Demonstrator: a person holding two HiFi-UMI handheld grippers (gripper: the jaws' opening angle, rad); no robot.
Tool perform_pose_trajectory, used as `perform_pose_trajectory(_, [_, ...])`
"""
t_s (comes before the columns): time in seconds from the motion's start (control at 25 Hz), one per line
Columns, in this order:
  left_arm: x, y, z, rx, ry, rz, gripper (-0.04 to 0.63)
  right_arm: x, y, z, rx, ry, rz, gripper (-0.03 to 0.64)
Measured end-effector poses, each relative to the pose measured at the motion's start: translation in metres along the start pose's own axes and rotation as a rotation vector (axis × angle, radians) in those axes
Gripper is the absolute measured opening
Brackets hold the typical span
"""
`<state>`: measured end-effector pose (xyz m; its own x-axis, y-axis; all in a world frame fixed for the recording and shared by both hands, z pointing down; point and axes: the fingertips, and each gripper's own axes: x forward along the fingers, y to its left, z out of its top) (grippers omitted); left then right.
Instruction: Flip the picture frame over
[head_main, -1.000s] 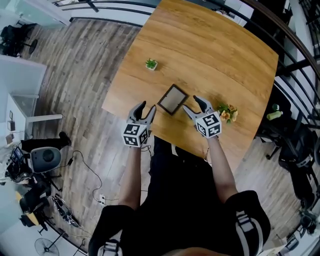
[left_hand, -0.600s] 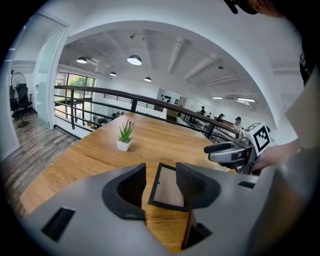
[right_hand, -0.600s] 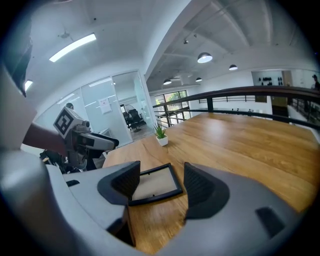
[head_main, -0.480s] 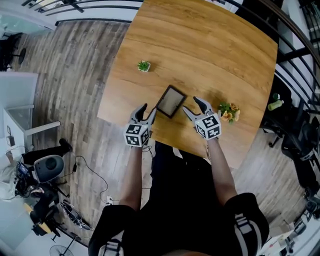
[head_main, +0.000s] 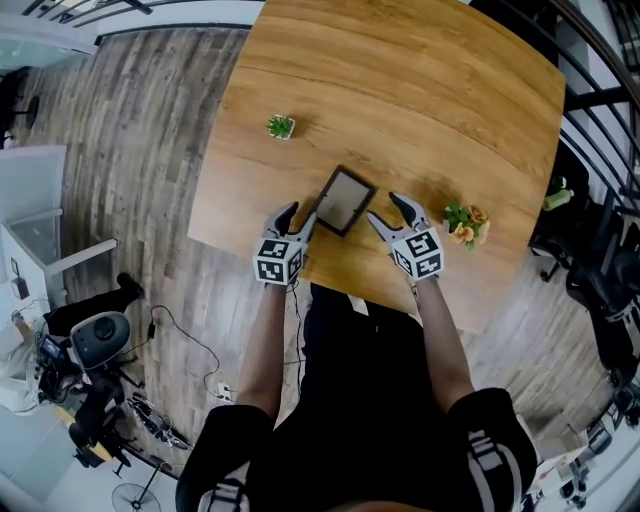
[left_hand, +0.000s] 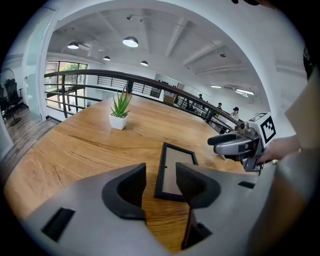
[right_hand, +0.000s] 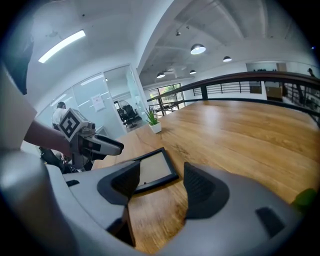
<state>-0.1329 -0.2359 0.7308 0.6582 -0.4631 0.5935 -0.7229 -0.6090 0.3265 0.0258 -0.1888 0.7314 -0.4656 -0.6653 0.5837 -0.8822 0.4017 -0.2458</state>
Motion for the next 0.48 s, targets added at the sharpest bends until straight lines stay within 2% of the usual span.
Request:
perform_pose_trajectory(0.12, [0.009, 0.0, -0.004, 0.014, 0.02, -0.011, 0.195, 0.002, -0.006, -0.006, 0.016, 0.011, -0.011, 0.282])
perform_pose_trajectory(0.32, [0.022, 0.001, -0.016, 0.136, 0.079, 0.001, 0.196, 0.0, -0.008, -0.014, 0.036, 0.018, -0.017, 0.282])
perform_pose_trajectory(0.48, [0.031, 0.005, -0.023, 0.167, 0.13, 0.015, 0.195, 0.001, -0.007, -0.017, 0.035, 0.027, -0.013, 0.282])
